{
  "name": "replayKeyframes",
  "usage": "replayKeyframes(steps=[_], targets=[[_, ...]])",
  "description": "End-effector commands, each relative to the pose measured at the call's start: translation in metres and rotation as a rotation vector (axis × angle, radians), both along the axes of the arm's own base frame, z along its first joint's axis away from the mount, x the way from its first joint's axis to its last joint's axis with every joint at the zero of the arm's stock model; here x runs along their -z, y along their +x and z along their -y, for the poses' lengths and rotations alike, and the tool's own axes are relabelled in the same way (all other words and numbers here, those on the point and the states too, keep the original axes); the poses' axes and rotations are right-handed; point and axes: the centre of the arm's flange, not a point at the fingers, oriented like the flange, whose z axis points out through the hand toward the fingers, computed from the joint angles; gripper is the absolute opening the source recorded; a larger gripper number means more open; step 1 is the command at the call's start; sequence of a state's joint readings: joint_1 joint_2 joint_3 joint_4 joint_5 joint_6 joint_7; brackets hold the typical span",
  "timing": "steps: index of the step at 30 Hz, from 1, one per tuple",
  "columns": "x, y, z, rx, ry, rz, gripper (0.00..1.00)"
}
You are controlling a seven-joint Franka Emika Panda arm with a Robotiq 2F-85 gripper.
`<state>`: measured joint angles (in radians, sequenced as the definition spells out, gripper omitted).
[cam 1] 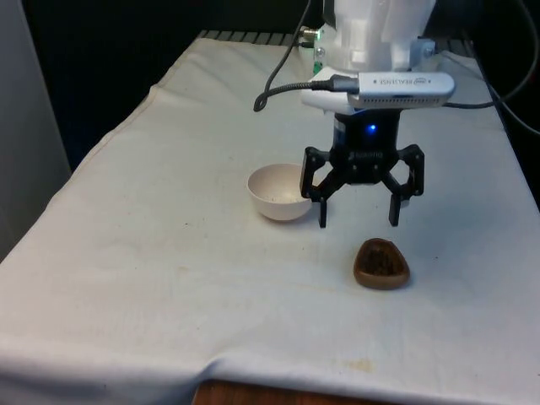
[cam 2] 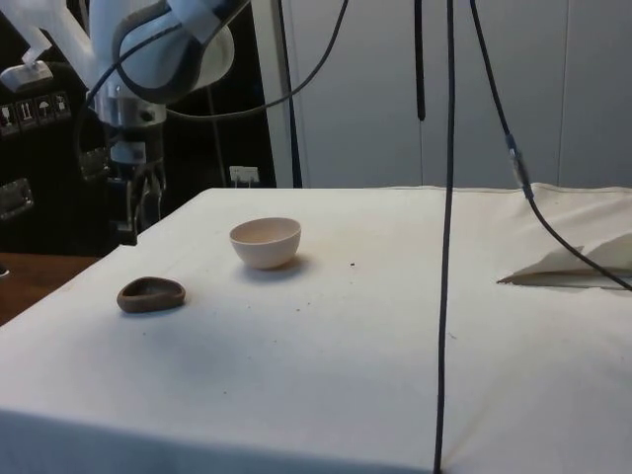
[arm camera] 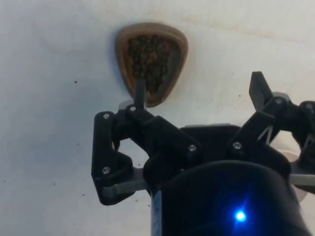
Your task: Pour the coffee beans from the cup into the bowl.
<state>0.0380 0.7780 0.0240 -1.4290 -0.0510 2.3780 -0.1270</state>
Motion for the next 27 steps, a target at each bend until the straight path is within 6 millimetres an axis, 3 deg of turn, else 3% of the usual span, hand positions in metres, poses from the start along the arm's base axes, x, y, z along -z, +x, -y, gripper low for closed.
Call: replayKeyframes(steps=[1,19,27], targets=[[0.003,0.002,0.000,-0.001,-0.002,0.001,1.00],[0.013,0.005,0.000,0.001,0.001,-0.003,1.00],[0.032,0.005,0.000,0.000,0.001,-0.009,1.00]])
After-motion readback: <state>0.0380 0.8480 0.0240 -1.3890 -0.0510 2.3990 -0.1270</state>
